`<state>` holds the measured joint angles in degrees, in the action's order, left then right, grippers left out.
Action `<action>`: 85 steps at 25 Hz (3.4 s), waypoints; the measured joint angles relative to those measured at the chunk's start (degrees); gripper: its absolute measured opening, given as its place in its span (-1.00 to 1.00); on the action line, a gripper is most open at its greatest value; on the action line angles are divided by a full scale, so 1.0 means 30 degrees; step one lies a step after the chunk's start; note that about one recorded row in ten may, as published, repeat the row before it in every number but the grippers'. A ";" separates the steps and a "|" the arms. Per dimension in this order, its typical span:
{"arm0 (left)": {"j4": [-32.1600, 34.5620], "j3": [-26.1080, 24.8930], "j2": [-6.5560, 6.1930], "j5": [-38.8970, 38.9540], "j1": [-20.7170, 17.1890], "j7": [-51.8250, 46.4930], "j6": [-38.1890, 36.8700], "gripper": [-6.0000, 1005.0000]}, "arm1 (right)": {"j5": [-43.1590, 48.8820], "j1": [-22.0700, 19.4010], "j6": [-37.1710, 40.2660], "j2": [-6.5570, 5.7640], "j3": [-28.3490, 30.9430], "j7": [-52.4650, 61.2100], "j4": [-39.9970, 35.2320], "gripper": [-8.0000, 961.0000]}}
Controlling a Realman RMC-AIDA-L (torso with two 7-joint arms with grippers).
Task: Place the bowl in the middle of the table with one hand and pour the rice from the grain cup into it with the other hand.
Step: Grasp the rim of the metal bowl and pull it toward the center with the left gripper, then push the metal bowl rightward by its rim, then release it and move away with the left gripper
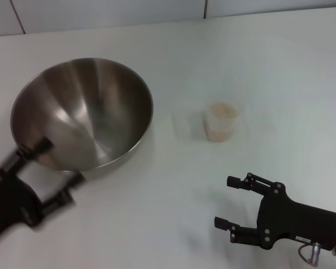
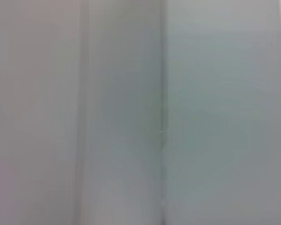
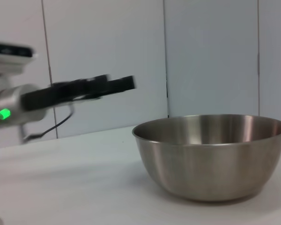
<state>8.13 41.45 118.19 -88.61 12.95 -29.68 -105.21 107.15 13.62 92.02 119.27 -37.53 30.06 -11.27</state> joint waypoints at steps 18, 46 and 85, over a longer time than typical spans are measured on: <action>1.8098 0.3319 0.0161 -0.7057 0.0514 -2.5715 1.1332 0.54 | -0.0002 0.0062 0.0249 -0.0022 0.0000 0.0000 -0.0053 0.72; 1.8188 0.5023 0.0048 -1.3937 0.3516 -3.0052 1.1853 0.40 | -0.0004 0.0053 0.0326 -0.0030 0.0000 0.0000 -0.0127 0.72; 1.5669 0.1909 -0.0382 -1.4747 0.8145 -3.0658 0.8987 -0.89 | -0.0004 0.0343 0.0330 -0.0032 -0.0175 -0.0030 -0.0139 0.72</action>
<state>55.14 47.17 117.05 -132.85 37.38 -121.66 -78.25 107.13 14.65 93.01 119.18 -38.06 29.97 -11.69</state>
